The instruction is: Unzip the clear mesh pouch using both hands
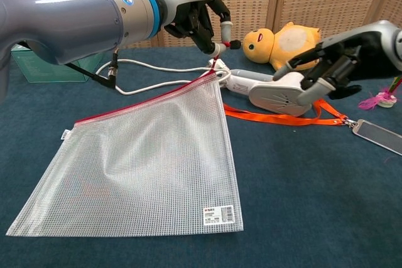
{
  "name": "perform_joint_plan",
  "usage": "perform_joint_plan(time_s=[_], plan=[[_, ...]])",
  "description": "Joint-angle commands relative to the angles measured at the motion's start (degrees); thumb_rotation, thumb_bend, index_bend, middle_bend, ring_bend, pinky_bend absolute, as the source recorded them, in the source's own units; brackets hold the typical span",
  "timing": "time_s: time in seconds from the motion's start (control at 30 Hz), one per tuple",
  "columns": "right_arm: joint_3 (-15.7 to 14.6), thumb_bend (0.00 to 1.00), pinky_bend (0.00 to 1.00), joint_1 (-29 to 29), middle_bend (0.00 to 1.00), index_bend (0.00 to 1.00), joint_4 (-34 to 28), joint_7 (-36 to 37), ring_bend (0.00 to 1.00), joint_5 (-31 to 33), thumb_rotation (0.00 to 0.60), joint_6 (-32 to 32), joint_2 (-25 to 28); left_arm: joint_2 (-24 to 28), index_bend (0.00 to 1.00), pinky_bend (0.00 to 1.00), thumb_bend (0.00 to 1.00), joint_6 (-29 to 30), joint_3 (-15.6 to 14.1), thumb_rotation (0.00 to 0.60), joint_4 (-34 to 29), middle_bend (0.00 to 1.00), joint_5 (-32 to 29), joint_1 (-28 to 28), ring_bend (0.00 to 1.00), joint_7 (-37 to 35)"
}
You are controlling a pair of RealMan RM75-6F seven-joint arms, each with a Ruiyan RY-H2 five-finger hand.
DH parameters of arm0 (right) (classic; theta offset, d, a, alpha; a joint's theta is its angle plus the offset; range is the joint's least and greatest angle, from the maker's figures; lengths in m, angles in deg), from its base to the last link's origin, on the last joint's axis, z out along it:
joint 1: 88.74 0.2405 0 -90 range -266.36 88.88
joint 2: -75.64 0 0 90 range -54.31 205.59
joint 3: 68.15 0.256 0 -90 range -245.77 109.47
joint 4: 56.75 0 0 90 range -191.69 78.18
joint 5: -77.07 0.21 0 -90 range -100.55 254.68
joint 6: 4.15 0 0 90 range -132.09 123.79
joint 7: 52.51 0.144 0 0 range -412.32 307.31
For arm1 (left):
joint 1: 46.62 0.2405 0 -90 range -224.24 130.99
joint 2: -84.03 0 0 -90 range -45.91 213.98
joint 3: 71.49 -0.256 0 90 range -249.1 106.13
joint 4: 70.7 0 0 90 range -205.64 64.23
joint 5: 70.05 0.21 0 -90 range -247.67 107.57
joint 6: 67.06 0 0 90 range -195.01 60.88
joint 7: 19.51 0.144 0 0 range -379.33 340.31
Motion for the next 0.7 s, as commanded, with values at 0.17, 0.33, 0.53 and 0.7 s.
perform_joint_plan(time_s=[0.17, 0.33, 0.53, 0.7], plan=[[-4.11, 0.14, 0.95, 9.56, 0.85, 0.28, 4.21, -0.6, 0.87, 12.87, 0.6, 2.39, -5.6, 0.23, 0.87, 1.0, 0.68, 0.05, 0.0, 0.6, -0.3, 0.98, 0.26, -0.15, 1.0, -1.79], [-5.78, 0.15, 0.96, 13.45, 0.85, 0.3, 5.44, -0.98, 0.87, 19.46, 0.6, 4.16, -8.41, -0.17, 0.87, 1.0, 0.68, 0.17, -0.38, 0.6, 0.3, 0.98, 0.93, -0.3, 1.0, -2.97], [-6.96, 0.16, 0.96, 16.55, 0.86, 0.34, 7.32, -2.71, 0.88, 24.57, 0.6, 7.57, -11.8, -0.5, 0.87, 1.0, 0.68, -0.02, -0.41, 0.6, 0.42, 0.98, 1.39, -0.06, 1.0, -5.22], [-6.21, 0.2, 0.96, 17.76, 0.87, 0.4, 8.49, -2.84, 0.89, 28.23, 0.6, 8.75, -13.56, -0.32, 0.87, 1.0, 0.68, 0.34, -0.55, 0.6, -0.14, 0.98, 2.15, 0.25, 1.0, -6.35]])
